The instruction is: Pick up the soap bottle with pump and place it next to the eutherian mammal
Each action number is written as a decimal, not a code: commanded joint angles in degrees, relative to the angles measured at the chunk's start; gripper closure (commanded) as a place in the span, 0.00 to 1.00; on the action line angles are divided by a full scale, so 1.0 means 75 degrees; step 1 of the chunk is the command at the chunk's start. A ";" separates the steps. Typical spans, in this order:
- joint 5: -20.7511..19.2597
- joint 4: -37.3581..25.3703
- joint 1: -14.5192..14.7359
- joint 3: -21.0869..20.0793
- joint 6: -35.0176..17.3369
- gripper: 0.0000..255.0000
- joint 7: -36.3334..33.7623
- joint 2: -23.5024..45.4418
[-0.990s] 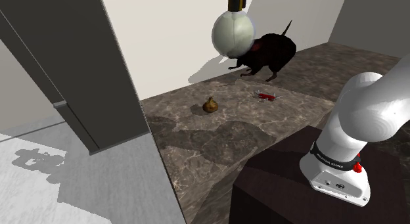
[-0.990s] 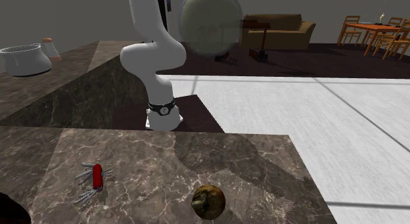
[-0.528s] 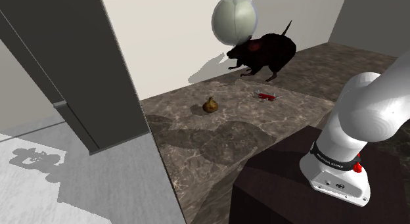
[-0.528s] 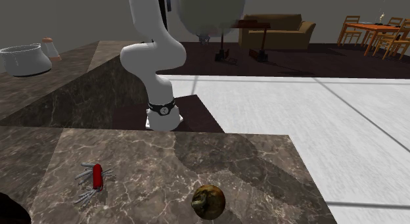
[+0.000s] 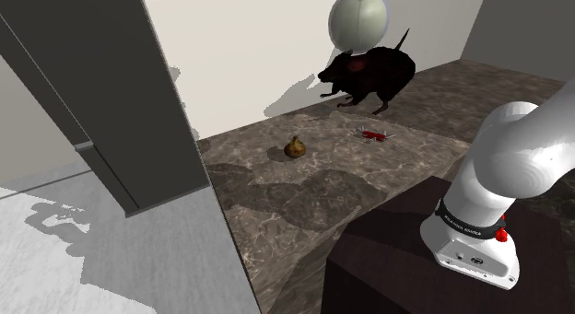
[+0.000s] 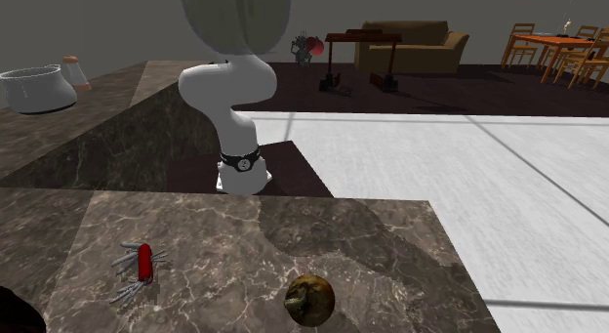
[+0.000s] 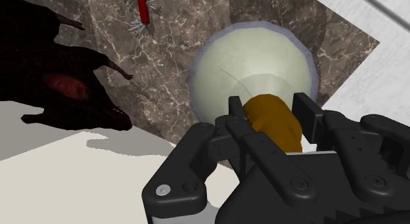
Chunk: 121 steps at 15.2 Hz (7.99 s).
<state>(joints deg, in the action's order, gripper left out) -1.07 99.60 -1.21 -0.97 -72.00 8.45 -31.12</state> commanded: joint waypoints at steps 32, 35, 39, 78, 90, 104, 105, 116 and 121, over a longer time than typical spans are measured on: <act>-0.0796 -0.3132 -0.0461 0.6696 -0.0014 1.00 0.7376 0.2632; 0.0394 -0.4113 -0.0761 0.8035 0.0118 1.00 0.8656 0.4026; 0.3020 -0.6128 -0.3210 0.8750 0.0962 1.00 1.0415 0.6514; -0.0483 0.0580 -0.0764 0.8103 -0.4070 1.00 0.8680 0.3041; -0.0402 0.1740 -0.0782 0.8251 -0.5299 1.00 0.8782 0.3164; 0.0365 0.2777 -0.0735 0.8593 -0.6717 1.00 0.9391 0.3947; 0.0459 0.2838 -0.0737 0.8611 -0.6814 1.00 0.9462 0.4033; 0.1095 0.3142 -0.0818 0.8627 -0.7332 1.00 0.9935 0.4581; 0.1098 0.3141 -0.0819 0.8627 -0.7332 0.00 0.9937 0.4583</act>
<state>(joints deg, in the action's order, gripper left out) 7.16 123.16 -7.36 63.73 -126.99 82.98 3.25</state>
